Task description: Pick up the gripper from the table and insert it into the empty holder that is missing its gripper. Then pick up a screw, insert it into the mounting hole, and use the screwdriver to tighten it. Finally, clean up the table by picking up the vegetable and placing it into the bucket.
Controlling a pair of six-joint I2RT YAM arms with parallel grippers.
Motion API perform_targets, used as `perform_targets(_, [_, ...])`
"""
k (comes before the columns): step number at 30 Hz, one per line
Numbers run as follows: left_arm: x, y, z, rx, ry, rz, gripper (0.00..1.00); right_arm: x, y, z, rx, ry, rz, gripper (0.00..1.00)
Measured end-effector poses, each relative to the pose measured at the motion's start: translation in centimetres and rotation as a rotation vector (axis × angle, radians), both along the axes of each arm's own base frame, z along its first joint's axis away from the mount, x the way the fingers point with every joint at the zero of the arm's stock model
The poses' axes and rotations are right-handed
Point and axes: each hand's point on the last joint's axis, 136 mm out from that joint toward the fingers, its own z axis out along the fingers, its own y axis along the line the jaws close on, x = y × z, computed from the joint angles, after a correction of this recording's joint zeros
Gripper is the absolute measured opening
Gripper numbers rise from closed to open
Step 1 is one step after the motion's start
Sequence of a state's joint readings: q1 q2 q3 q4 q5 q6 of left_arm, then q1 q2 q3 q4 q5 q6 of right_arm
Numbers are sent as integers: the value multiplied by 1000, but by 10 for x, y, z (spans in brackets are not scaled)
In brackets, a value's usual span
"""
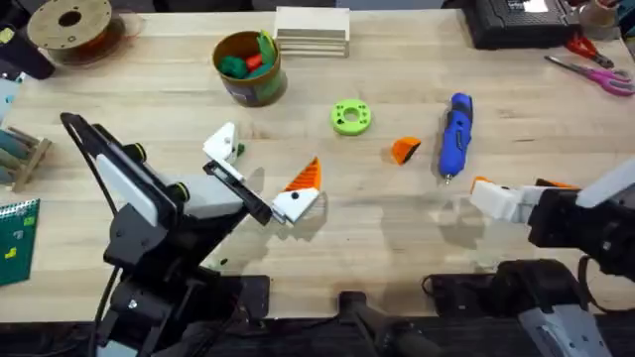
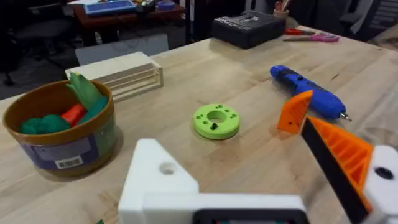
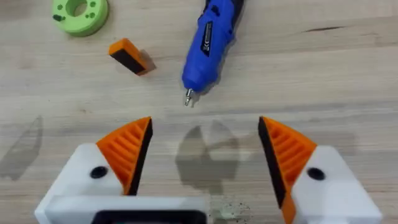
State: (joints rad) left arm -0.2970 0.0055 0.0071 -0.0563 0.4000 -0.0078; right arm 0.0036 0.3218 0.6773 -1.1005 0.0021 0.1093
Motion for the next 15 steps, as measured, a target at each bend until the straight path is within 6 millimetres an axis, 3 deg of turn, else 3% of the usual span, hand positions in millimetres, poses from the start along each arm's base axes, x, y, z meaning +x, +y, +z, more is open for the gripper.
perform_targets(15, [0,0,0,-6,5,0,987,0,0,0,0,0,0,991])
